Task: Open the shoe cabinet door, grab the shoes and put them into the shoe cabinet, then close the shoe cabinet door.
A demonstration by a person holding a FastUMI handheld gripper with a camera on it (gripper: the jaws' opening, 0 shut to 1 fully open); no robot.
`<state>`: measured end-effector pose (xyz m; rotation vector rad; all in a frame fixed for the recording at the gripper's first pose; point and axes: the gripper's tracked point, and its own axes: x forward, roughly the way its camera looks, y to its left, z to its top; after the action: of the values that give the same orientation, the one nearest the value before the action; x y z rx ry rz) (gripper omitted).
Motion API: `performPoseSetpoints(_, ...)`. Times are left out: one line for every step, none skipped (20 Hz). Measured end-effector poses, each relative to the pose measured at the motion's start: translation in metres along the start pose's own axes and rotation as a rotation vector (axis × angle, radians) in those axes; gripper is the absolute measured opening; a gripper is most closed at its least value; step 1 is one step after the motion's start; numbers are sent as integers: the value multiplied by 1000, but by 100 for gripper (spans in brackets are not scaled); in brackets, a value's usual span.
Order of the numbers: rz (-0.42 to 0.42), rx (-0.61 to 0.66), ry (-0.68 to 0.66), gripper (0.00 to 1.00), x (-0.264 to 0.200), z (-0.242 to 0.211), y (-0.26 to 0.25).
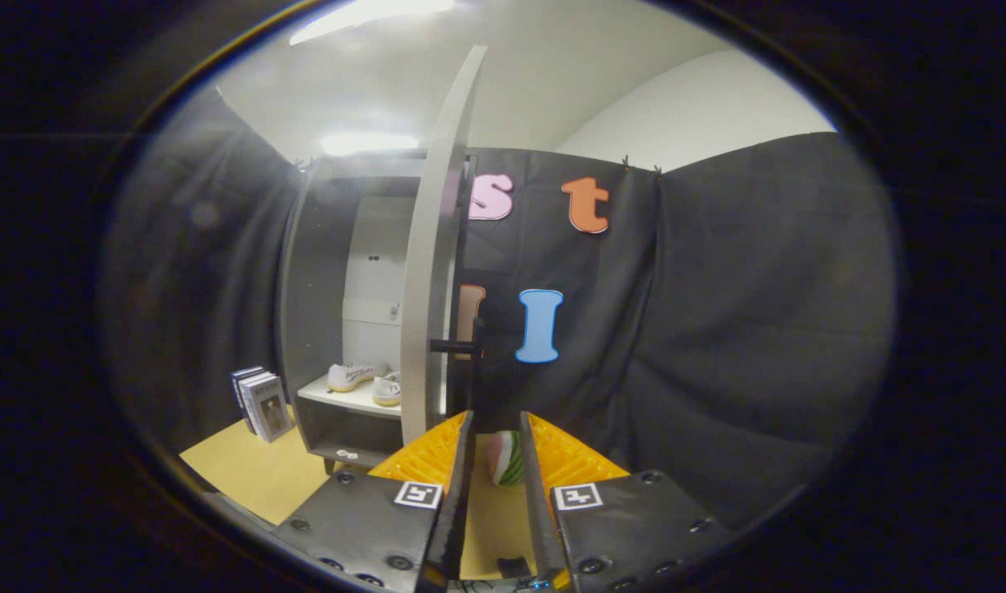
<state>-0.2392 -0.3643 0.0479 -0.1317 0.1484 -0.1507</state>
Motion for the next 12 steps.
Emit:
performPoseSetpoints(31,12,-5,35,2,1,2)
performPoseSetpoints(57,21,-9,35,6,1,4)
performPoseSetpoints(84,26,-11,35,10,1,6)
performPoseSetpoints(98,25,-10,35,16,-1,7)
performPoseSetpoints(112,24,-11,35,22,-1,8)
performPoseSetpoints(130,26,-11,35,26,-1,11)
performPoseSetpoints(150,31,-9,35,29,-1,14)
performPoseSetpoints(167,39,-5,35,32,-3,17)
performPoseSetpoints(181,45,-1,35,32,-4,17)
performPoseSetpoints(185,46,2,35,33,-6,16)
performPoseSetpoints(192,46,2,35,33,-6,16)
performPoseSetpoints(198,46,3,35,33,-6,17)
